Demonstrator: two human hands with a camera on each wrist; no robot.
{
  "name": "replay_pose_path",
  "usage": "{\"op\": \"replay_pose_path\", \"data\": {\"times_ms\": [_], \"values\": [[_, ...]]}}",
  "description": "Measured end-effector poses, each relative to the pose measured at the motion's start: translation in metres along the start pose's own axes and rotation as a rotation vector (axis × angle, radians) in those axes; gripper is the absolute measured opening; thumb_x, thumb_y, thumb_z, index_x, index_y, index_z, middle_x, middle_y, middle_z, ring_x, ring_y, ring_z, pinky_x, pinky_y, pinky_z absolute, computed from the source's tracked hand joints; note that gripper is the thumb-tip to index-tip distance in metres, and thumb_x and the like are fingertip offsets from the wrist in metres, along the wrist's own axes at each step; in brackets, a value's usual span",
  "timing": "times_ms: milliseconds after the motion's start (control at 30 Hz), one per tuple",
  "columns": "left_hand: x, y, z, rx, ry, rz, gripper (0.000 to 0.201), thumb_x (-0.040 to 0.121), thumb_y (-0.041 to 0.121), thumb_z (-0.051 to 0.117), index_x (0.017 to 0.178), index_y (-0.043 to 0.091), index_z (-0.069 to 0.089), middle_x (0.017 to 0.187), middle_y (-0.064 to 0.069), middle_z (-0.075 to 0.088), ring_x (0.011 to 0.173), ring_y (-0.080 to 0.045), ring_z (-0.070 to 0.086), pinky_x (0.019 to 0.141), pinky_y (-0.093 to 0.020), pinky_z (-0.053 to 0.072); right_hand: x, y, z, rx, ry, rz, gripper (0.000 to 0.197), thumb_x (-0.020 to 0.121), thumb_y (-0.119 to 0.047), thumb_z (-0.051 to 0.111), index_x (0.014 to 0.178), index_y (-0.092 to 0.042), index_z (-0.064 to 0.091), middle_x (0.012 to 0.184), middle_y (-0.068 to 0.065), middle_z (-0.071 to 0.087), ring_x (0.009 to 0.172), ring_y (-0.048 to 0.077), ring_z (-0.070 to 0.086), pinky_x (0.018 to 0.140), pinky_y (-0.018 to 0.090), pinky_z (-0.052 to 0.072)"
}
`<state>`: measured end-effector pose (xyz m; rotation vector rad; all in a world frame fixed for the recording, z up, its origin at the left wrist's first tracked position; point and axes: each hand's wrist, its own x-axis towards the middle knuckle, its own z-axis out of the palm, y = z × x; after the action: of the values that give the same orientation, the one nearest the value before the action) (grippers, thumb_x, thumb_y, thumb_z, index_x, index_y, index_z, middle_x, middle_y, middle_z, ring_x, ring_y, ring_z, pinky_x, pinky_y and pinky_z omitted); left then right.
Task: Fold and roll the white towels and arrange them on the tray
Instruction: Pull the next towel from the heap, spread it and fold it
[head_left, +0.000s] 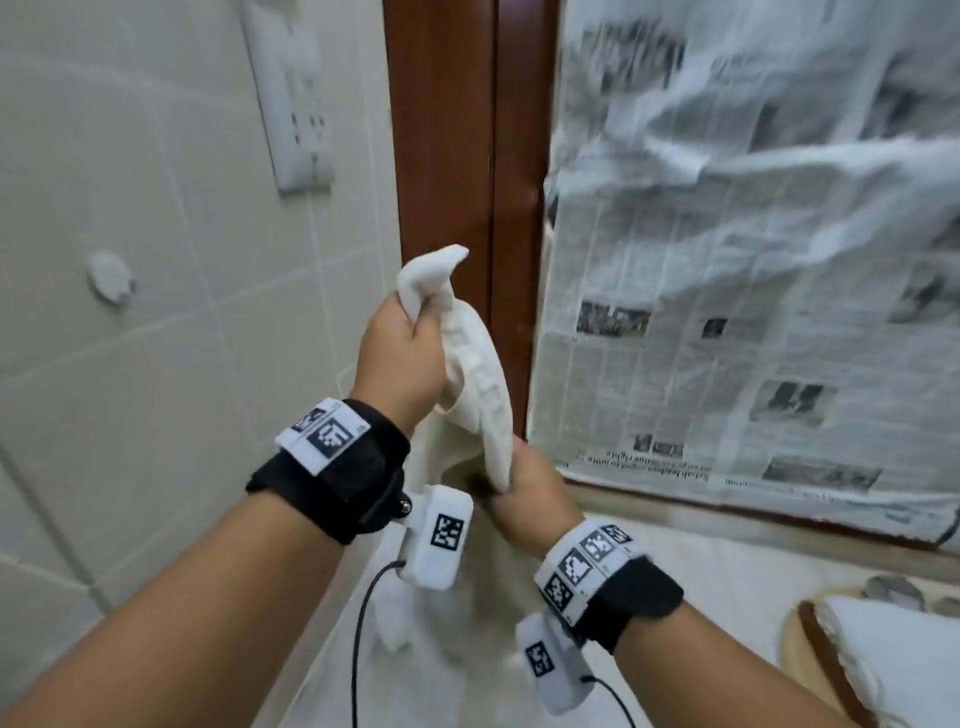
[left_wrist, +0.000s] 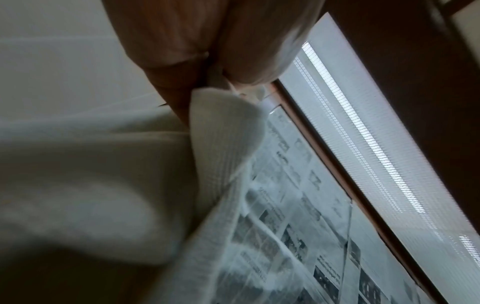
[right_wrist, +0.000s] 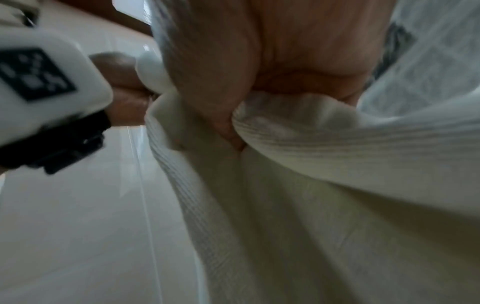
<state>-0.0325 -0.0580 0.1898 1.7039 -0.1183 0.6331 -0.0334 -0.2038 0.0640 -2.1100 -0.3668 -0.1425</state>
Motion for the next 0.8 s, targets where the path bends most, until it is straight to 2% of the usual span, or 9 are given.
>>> {"op": "replay_pose_path", "data": {"times_ms": [67, 200, 267, 400, 467, 567, 667, 733, 800], "values": [[0.001, 0.047, 0.001, -0.031, 0.072, 0.057, 0.023, 0.098, 0.032, 0.049, 0.119, 0.022, 0.053, 0.107, 0.002, 0.065, 0.1, -0.016, 0.064, 0.089, -0.038, 0.055, -0.009, -0.026, -0.052, -0.088, 0.157, -0.027, 0.022, 0.088, -0.014, 0.058, 0.103, -0.03, 0.061, 0.098, -0.006, 0.069, 0.093, 0.019, 0.066, 0.081, 0.038, 0.055], [-0.011, 0.135, 0.014, -0.017, 0.14, 0.172, 0.037, 0.093, 0.009, 0.049, 0.121, 0.025, 0.032, 0.11, -0.001, 0.052, 0.09, -0.01, 0.057, 0.07, -0.021, 0.048, -0.042, -0.091, -0.179, -0.089, 0.371, -0.194, 0.031, 0.088, -0.003, 0.055, 0.101, -0.031, 0.061, 0.091, -0.012, 0.067, 0.087, 0.01, 0.063, 0.069, 0.025, 0.051], [-0.021, 0.177, 0.03, 0.008, 0.07, 0.215, 0.054, 0.085, 0.009, 0.056, 0.124, 0.032, 0.027, 0.129, -0.008, 0.039, 0.104, -0.017, 0.051, 0.085, -0.033, 0.052, -0.062, -0.135, -0.236, -0.165, 0.427, -0.326, 0.032, 0.087, -0.005, 0.06, 0.105, -0.032, 0.062, 0.091, -0.013, 0.067, 0.083, 0.006, 0.062, 0.066, 0.014, 0.047], [-0.052, 0.252, 0.063, 0.418, -0.177, 0.408, 0.084, 0.077, 0.022, 0.066, 0.146, 0.031, 0.019, 0.158, -0.009, -0.002, 0.147, -0.026, 0.009, 0.119, -0.037, 0.016, -0.097, -0.223, -0.317, -0.321, 0.439, -0.53, 0.02, 0.075, -0.015, 0.053, 0.09, -0.025, 0.062, 0.083, -0.007, 0.066, 0.082, 0.015, 0.063, 0.072, 0.035, 0.051], [-0.062, 0.28, 0.071, 0.543, -0.291, 0.473, 0.093, 0.071, 0.033, 0.064, 0.149, 0.031, 0.014, 0.155, -0.008, 0.017, 0.146, -0.025, 0.017, 0.119, -0.042, 0.019, -0.11, -0.26, -0.337, -0.419, 0.422, -0.595, 0.021, 0.072, -0.016, 0.046, 0.087, -0.017, 0.061, 0.081, -0.001, 0.067, 0.081, 0.02, 0.065, 0.071, 0.038, 0.052], [-0.057, 0.311, 0.067, 0.337, -0.306, 0.557, 0.048, 0.07, 0.033, 0.057, 0.117, 0.022, 0.054, 0.111, -0.006, 0.065, 0.105, -0.028, 0.061, 0.09, -0.038, 0.05, -0.127, -0.296, -0.356, -0.607, 0.418, -0.625, 0.017, 0.075, -0.011, 0.052, 0.086, -0.021, 0.06, 0.084, 0.002, 0.068, 0.083, 0.023, 0.065, 0.068, 0.033, 0.047], [-0.041, 0.332, 0.051, 0.358, -0.203, 0.631, 0.007, 0.073, 0.018, 0.049, 0.076, 0.017, 0.055, 0.083, -0.006, 0.065, 0.082, -0.029, 0.06, 0.066, -0.031, 0.039, -0.148, -0.309, -0.367, -0.944, 0.48, -0.474, 0.025, 0.085, -0.026, 0.068, 0.11, -0.023, 0.062, 0.1, -0.003, 0.065, 0.095, 0.017, 0.06, 0.07, 0.02, 0.036], [-0.03, 0.338, 0.037, 0.494, -0.163, 0.696, 0.009, 0.073, 0.014, 0.046, 0.075, 0.019, 0.053, 0.082, -0.01, 0.063, 0.079, -0.029, 0.057, 0.066, -0.027, 0.032, -0.158, -0.308, -0.37, -1.232, 0.405, -0.296, 0.041, 0.087, -0.034, 0.068, 0.123, -0.018, 0.058, 0.118, 0.001, 0.063, 0.11, 0.019, 0.059, 0.085, 0.022, 0.04], [-0.017, 0.336, 0.02, 0.624, -0.105, 0.747, 0.012, 0.079, 0.006, 0.049, 0.079, 0.017, 0.054, 0.085, -0.012, 0.059, 0.081, -0.032, 0.056, 0.069, -0.029, 0.036, -0.163, -0.302, -0.371, -1.3, 0.344, -0.116, 0.034, 0.087, -0.03, 0.068, 0.118, -0.019, 0.06, 0.112, 0.003, 0.063, 0.105, 0.023, 0.061, 0.087, 0.031, 0.048]]}}
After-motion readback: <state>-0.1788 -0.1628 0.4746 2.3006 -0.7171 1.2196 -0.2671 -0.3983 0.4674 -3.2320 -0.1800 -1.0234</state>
